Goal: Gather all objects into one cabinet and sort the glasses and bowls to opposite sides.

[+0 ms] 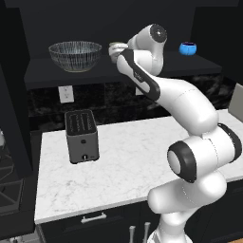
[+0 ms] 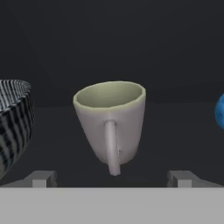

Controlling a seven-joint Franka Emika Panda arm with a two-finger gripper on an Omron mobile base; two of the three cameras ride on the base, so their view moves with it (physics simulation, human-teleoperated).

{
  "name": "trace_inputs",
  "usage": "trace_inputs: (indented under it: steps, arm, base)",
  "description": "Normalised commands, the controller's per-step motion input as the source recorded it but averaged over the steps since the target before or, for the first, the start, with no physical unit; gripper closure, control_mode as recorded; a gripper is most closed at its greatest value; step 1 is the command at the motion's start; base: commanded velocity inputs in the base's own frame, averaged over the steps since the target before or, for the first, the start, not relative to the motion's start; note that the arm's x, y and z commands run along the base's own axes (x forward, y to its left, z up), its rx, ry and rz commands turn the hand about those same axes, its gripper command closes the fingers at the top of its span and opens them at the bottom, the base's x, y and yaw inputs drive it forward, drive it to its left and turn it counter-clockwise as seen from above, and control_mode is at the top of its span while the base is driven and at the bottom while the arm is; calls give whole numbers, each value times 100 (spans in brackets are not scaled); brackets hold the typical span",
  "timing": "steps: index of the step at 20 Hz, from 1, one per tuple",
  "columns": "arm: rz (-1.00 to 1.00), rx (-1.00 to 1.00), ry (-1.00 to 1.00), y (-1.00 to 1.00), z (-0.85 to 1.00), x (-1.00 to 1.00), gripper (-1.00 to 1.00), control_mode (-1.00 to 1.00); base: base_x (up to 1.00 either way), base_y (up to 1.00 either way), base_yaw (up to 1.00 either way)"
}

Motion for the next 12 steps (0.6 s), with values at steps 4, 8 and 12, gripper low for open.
trace_inputs:
  steps: [4, 8, 12]
  arm:
    - [0, 0, 0, 3, -1, 0, -100, -100]
    - [0, 0, 0, 2, 0, 1, -100, -100]
    - [0, 0, 0, 4, -3, 1, -100, -100]
  base:
    - [0, 0, 0]
    - [0, 0, 0]
    - [0, 0, 0]
